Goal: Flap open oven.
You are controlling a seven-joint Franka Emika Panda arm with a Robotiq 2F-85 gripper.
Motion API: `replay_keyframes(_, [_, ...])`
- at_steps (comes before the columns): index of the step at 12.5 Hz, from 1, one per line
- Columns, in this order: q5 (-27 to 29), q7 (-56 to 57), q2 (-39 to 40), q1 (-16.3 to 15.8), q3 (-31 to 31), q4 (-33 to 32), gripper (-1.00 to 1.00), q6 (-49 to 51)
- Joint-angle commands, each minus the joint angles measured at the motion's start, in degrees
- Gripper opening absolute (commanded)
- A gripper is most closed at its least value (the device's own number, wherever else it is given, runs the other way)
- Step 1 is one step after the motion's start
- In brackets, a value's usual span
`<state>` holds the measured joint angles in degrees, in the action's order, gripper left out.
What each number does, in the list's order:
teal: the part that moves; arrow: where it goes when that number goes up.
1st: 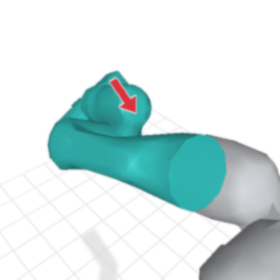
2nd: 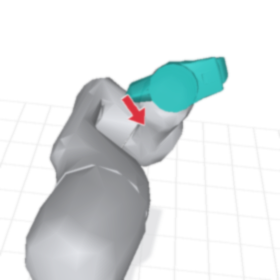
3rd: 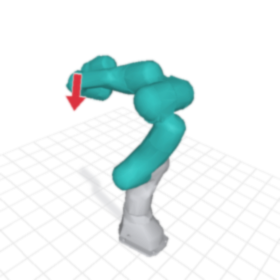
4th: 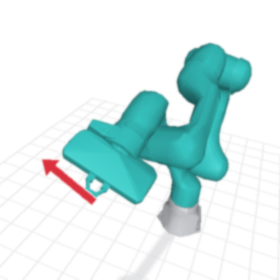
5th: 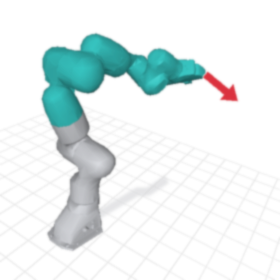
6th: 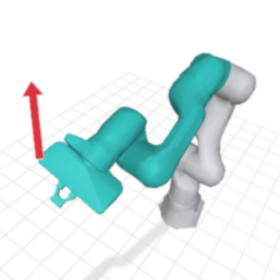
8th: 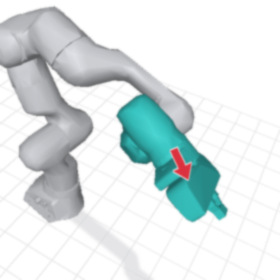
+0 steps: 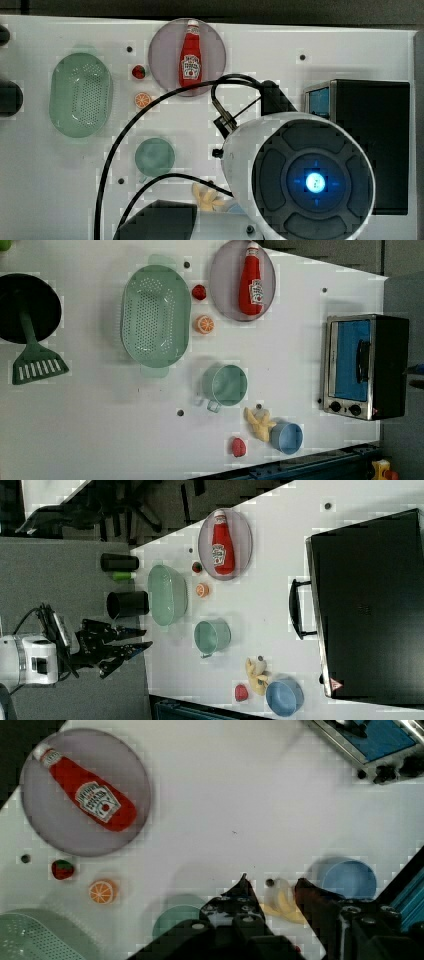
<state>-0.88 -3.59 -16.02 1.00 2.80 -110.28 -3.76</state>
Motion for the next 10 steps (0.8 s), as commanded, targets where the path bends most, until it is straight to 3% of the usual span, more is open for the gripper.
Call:
replay_keyframes(1, [0.0,2.3,-0.2,0.4,0.9,-2.2,-0.65,0.0])
replay_keyframes(5, [-3.3,10.7,0.5,0.4,2.3,-6.9,-0.65,-2.8])
replay_keyframes(10, [-5.1,30.0,0.9,1.2,8.2,-13.7,-0.65,-15.8])
